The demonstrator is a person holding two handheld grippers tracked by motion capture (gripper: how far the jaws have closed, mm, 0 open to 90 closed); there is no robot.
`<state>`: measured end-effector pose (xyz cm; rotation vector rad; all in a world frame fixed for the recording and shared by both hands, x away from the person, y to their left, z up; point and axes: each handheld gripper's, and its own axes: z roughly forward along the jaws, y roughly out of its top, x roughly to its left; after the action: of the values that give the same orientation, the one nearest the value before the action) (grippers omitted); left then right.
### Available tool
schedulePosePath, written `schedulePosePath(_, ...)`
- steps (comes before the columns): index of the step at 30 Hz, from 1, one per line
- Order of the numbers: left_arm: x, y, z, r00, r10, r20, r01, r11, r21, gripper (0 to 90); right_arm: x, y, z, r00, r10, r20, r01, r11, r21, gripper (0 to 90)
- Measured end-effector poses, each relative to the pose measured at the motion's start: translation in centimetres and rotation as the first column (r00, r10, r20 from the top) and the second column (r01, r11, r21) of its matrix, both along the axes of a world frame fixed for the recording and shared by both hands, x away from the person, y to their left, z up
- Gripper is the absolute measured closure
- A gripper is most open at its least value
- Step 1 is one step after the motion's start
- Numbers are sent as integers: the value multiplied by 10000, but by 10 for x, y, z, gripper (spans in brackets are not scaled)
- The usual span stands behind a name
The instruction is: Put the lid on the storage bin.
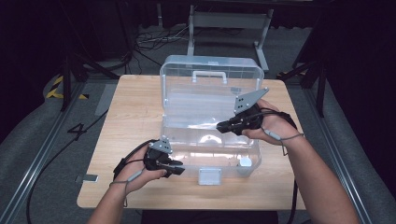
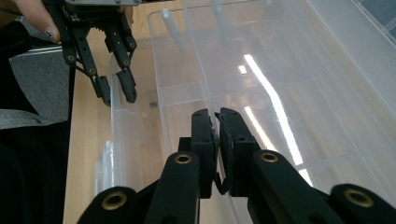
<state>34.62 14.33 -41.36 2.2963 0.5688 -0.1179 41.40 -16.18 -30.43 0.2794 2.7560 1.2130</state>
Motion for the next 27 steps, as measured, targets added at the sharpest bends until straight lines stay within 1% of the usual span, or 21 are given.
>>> schedulePosePath(10,0,0,0,10000,23,-11,-23,10000,-26,722,-5,0,-2,9998,189,-67,-189,9998,-17,858)
schedulePosePath(18,0,0,0,10000,24,-10,-24,10000,-25,722,-7,0,-4,9995,298,54,-298,9995,-87,864)
schedulePosePath(27,0,0,0,10000,19,-14,-19,10000,-8,722,-10,1,-5,9992,395,-13,-395,9991,-131,865)
